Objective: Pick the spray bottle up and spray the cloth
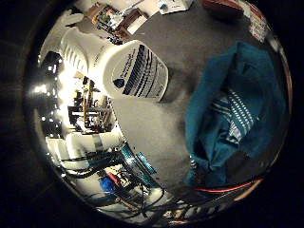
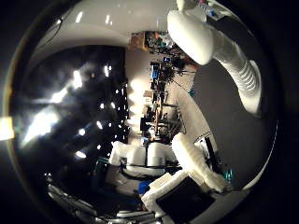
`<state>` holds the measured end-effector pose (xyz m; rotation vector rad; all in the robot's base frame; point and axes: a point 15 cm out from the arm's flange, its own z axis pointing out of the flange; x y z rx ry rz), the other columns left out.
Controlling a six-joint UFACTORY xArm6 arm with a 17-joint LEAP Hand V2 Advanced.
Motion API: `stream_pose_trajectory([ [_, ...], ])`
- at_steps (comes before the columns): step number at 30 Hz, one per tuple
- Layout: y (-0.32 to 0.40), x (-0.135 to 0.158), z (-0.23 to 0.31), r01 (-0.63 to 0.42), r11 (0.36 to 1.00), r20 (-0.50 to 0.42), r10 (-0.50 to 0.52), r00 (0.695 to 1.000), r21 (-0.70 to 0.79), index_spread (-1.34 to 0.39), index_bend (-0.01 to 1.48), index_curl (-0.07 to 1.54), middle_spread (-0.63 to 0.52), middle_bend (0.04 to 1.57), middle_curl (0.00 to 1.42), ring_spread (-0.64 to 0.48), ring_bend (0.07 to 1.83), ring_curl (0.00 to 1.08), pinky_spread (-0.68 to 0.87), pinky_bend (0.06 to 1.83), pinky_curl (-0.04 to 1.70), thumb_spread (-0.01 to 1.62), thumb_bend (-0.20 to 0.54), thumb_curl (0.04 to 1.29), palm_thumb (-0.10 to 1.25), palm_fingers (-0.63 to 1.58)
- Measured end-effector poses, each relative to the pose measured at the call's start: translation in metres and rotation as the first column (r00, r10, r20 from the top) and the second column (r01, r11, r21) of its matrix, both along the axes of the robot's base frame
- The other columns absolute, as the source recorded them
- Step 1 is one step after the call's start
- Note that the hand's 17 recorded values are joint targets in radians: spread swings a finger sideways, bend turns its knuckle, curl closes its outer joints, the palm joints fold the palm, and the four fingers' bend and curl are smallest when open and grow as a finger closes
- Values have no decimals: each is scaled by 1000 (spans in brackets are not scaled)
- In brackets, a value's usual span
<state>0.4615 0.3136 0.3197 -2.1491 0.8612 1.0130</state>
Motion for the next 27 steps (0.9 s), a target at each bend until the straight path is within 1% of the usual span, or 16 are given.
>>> stream_pose_trajectory([
  [5,-17,3,7,11,1000,-2,-11,1000,8,-317,142,240,163,186,313,172,347,263,361,423,399,1116,-19,488,713,-28],
  [8,-24,4,18,16,1000,16,-16,1000,14,-309,149,239,163,184,306,172,337,260,361,424,380,1115,-20,479,711,-23],
  [14,-42,-7,34,-2,1000,10,2,1000,27,-304,151,245,163,185,296,173,329,258,358,427,357,1114,-19,471,712,-18],
  [20,-59,-9,57,16,999,45,-17,999,28,-304,159,255,163,186,294,178,319,258,358,422,341,1116,-19,467,715,-10],
  [27,-93,-11,75,46,998,99,-43,994,-31,-292,173,273,174,182,290,188,299,256,368,418,328,1122,-18,464,721,0],
])
